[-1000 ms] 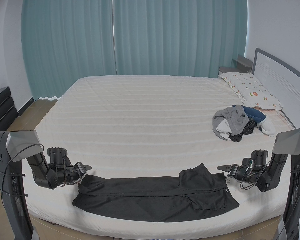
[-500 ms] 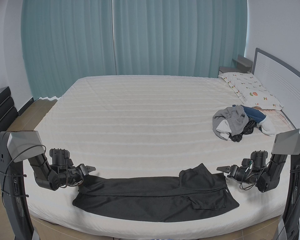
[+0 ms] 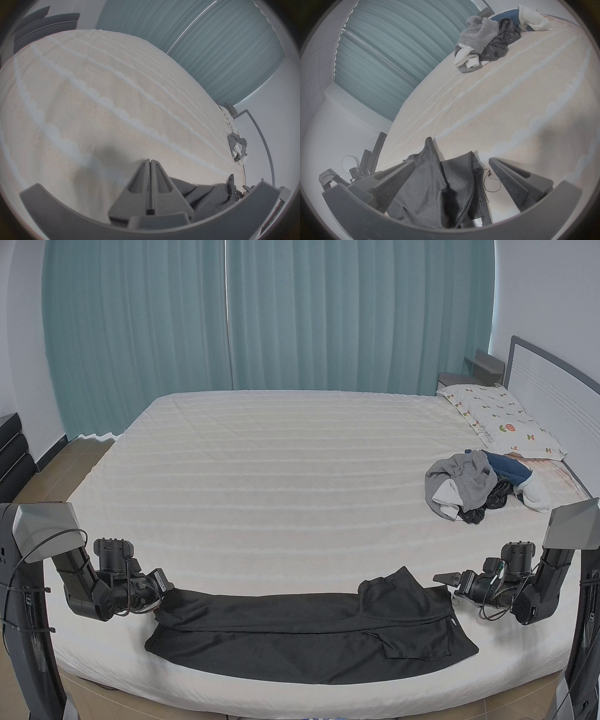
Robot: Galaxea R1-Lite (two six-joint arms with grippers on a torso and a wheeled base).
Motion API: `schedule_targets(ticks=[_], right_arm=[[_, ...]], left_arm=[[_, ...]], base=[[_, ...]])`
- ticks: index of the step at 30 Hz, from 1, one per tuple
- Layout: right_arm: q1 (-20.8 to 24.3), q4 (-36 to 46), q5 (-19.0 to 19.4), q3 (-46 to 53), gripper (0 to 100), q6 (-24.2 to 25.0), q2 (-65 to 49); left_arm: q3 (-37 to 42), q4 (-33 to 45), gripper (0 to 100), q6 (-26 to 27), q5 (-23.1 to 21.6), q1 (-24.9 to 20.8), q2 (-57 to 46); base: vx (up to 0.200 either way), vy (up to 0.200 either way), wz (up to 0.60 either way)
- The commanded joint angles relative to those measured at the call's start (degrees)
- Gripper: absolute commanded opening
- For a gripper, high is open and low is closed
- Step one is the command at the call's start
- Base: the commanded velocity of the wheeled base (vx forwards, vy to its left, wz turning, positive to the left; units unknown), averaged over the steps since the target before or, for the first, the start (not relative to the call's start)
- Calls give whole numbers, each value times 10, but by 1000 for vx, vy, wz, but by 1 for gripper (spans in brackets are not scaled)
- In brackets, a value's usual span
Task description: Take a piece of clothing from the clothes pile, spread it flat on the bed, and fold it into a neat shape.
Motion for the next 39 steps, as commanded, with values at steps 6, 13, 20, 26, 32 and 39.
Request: schedule_targets(ticks=[6,13,20,26,32,39], right_arm=[[0,0,-1,-6,100,0,7],[16,0,-1,-11,100,0,20],[22,1,-2,-21,0,-2,31],[30,1,-4,-22,0,-8,33],[26,-8,-39,-33,0,-7,34],[9,-26,-54,-60,0,14,27]], left_arm=[[-2,-2,0,-1,0,7,3],[-3,-2,0,-2,-1,7,5],[-3,-2,0,-2,-1,7,4],[-3,-2,0,-3,-1,7,3],[-4,-6,0,-4,-2,9,1],[-6,-56,0,-39,0,10,6]], base=[[0,0,0],[0,0,0],[0,0,0],[0,0,0],[0,0,0],[0,0,0]])
